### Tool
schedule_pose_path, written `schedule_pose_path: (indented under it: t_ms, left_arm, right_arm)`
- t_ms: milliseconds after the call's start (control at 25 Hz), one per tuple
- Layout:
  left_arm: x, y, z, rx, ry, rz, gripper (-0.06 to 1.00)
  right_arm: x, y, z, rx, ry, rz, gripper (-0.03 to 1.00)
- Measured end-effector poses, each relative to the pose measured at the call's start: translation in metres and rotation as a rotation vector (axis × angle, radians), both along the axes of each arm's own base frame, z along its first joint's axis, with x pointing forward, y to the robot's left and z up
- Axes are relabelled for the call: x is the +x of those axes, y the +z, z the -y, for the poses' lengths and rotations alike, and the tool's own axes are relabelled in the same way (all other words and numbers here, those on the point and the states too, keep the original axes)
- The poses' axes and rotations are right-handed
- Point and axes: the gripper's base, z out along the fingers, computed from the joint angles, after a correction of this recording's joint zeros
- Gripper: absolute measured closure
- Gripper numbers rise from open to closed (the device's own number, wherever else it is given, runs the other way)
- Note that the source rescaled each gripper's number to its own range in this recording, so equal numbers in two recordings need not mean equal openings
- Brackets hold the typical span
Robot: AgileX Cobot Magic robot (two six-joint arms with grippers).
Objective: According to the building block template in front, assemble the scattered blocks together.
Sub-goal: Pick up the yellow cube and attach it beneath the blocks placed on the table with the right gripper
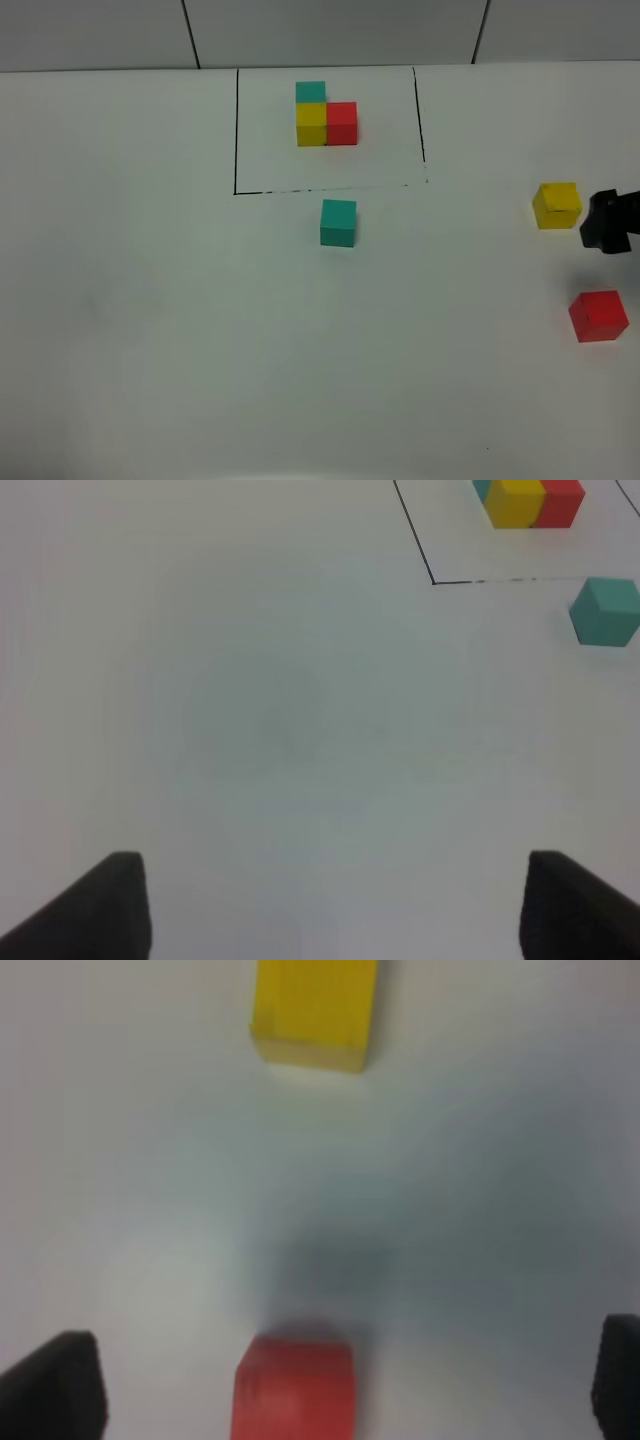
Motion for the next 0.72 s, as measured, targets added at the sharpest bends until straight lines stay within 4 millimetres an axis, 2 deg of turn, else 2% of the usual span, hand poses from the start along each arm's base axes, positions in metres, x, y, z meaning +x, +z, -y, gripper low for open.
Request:
schedule_pose_path:
  t_ms: [120,320,480,720]
  left_arm:
    - [0.000,0.000,0.000,0.000,0.000,0.000,-0.04]
    - [0.000,0.000,0.000,-0.001,0.000,0.000,-0.04]
    - [0.000,0.000,0.000,-0.001,0.000,0.000,-0.04]
    - [0.000,0.000,0.000,-0.001,0.000,0.000,-0.04]
  right_arm:
    - [0.024,-0.015,-0.003,-0.004,0.014,-0.025,-0.03]
    - [0.058,-0.021,-0.002,-0.005,0.014,-0.005,-0.03]
    - [0.078,-0.025,-0.004,0.012,0.005,0.001,-0.03]
    - [0.096,-0.041,-0.022,0.014,0.036,-0.027,-0.03]
